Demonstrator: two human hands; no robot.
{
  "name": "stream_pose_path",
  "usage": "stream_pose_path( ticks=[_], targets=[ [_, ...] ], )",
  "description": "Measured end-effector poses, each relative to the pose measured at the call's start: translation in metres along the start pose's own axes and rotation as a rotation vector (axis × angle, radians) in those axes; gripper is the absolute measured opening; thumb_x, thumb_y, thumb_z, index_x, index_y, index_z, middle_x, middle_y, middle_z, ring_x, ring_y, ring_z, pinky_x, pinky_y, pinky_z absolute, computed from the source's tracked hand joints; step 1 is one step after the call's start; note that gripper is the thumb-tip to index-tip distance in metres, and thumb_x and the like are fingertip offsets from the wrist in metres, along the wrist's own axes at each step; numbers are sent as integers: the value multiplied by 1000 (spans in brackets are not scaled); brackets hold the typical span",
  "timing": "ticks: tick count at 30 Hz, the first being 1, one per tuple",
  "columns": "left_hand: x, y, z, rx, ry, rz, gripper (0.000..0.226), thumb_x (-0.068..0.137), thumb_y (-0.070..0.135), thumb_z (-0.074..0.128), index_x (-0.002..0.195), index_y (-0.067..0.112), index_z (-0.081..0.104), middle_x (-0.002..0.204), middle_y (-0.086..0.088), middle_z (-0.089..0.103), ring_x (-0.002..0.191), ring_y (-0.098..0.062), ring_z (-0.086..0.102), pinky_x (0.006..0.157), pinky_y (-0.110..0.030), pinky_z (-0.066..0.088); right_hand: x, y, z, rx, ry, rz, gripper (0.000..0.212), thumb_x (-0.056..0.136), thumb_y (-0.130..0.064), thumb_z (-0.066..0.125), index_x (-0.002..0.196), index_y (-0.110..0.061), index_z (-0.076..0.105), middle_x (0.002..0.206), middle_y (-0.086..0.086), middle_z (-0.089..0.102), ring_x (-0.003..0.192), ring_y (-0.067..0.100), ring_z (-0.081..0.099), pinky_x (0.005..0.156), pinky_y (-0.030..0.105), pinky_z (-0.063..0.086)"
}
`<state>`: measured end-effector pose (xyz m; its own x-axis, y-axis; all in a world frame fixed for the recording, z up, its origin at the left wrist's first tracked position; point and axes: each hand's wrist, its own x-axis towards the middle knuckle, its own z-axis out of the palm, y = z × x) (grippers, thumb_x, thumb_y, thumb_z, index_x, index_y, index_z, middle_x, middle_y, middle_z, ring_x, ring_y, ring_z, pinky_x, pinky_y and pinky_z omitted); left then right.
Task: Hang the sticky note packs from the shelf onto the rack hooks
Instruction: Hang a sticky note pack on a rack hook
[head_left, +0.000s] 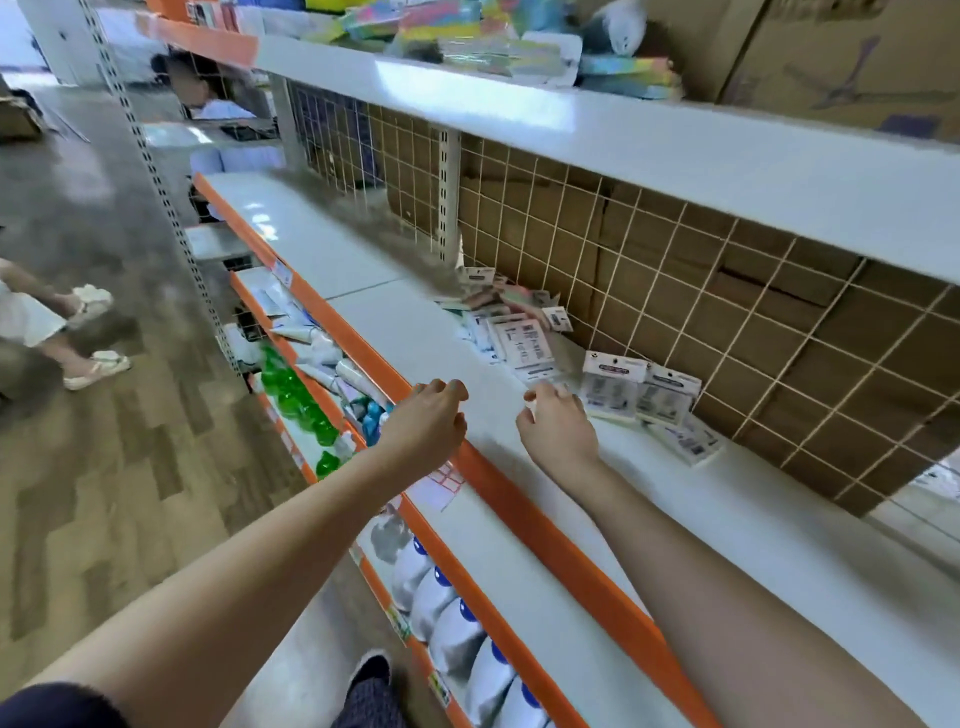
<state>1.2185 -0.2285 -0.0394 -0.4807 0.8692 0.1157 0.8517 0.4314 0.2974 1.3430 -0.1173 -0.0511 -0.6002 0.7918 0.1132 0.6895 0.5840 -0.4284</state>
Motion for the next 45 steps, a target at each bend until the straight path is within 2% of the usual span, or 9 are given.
stream_pose_path(
  ticks=[11,13,17,22,26,29,35,41,45],
  targets=[
    [183,-79,1,-31,-47,192,39,94,16,44,133,10,43,133,-13,48,125,-31,39,95,-40,38,154,-33,21,-118,183,71,56,87,-13,53,138,0,34,138,19,39,127,36,36,102,44,36],
    [213,-89,2,-53,-50,204,40,94,15,45,133,10,44,134,-14,48,125,-31,38,96,-40,38,178,-33,24,-67,175,77,58,85,-15,55,138,-4,34,137,15,39,127,33,36,105,44,34],
    [264,-96,0,-93,-101,257,35,95,17,42,128,6,44,130,-18,50,120,-36,44,93,-41,39,216,-27,30,-27,177,102,66,86,-36,54,143,-11,31,139,9,39,127,28,36,107,42,32],
    [308,-100,12,-101,-188,308,35,97,25,44,127,7,41,123,-17,51,113,-34,49,85,-39,43,252,-21,49,-97,131,206,62,84,-35,62,140,-22,38,138,2,48,128,24,41,107,47,29],
    [321,-95,39,-25,-226,247,50,96,40,42,139,16,35,137,-14,44,125,-33,40,99,-43,37,260,-15,60,-228,115,291,57,87,-39,57,140,-29,39,141,1,48,132,23,37,107,44,25],
    [322,-94,56,34,-131,250,56,90,52,44,135,18,39,137,-12,43,124,-32,39,95,-41,35,254,-14,66,-256,120,365,57,87,-36,56,140,-26,39,143,3,46,133,26,33,107,44,24],
    [307,-103,61,84,-50,381,55,83,44,53,131,21,41,132,-9,43,119,-35,40,89,-41,35,220,-21,79,-190,221,364,50,90,-40,54,137,-27,45,142,-1,49,136,26,29,107,45,23],
    [255,-109,58,113,-5,503,53,81,43,54,129,23,43,128,-5,48,112,-33,42,81,-40,37,173,-31,83,-186,353,368,43,84,-37,64,125,-25,59,126,-4,61,123,28,46,96,45,37],
    [226,-111,52,119,15,598,49,80,44,55,123,23,48,119,-5,53,105,-30,46,78,-40,40,146,-27,81,-186,300,399,49,82,-38,65,128,-26,55,133,-2,56,126,27,42,103,44,33]
  ],
)
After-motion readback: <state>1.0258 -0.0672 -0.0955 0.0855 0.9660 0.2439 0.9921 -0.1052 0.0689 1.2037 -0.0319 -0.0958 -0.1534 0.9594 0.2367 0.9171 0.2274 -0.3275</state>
